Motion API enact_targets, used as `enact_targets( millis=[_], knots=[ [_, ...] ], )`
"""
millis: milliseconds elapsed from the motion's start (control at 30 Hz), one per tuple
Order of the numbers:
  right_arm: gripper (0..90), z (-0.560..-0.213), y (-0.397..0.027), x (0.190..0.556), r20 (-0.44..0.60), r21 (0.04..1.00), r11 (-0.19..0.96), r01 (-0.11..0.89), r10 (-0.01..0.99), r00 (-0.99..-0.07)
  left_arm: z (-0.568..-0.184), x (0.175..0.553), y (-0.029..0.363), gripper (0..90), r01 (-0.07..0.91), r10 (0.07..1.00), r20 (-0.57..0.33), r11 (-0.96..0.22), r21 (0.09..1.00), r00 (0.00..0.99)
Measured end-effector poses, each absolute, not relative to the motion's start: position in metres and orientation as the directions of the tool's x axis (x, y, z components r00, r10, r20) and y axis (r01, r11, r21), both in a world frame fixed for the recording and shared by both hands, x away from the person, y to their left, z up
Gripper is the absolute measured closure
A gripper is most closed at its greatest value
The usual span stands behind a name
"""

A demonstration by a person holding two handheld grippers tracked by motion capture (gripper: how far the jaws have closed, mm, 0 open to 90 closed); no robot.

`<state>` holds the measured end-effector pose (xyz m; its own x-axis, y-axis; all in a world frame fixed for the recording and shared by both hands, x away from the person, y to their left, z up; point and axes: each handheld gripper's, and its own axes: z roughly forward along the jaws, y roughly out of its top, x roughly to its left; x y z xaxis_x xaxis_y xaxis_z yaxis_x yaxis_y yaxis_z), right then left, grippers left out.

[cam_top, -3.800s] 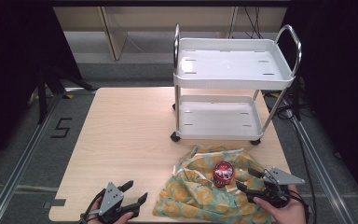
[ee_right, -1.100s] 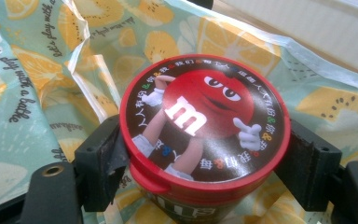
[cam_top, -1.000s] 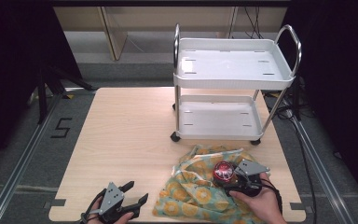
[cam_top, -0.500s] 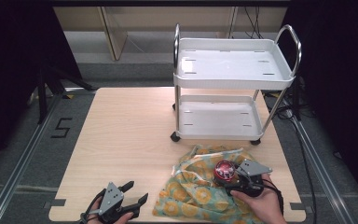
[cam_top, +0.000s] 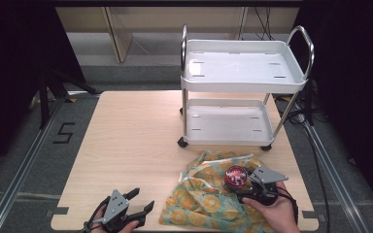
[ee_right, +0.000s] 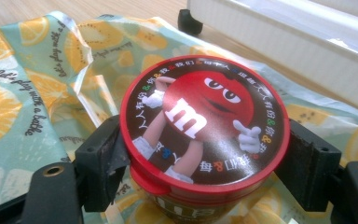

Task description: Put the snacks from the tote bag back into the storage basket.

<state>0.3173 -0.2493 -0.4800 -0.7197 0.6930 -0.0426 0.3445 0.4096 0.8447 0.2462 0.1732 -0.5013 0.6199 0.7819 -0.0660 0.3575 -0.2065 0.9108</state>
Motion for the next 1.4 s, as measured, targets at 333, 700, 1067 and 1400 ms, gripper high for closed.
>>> enact_targets(
  millis=[333,700,1067,1400],
  knots=[
    [26.1,-0.478,-0.254,0.318,-0.054,0.86,0.393,0.324,0.703,-0.709,-0.501,0.245,0.173,32.3,0.359,0.787,-0.07,-0.198,0.912,0.613],
    [26.1,-0.475,-0.258,0.316,-0.047,0.862,0.381,0.334,0.717,-0.696,-0.501,0.245,0.174,32.4,0.365,0.795,-0.086,-0.176,0.914,0.601],
    [26.1,-0.474,-0.257,0.314,-0.009,0.864,0.352,0.36,0.726,-0.688,-0.5,0.246,0.175,32.5,0.349,0.793,-0.07,-0.186,0.918,0.606],
    [26.1,-0.468,-0.262,0.314,-0.029,0.875,0.349,0.337,0.731,-0.682,-0.499,0.245,0.176,32.5,0.35,0.801,-0.071,-0.178,0.92,0.594]
  ],
)
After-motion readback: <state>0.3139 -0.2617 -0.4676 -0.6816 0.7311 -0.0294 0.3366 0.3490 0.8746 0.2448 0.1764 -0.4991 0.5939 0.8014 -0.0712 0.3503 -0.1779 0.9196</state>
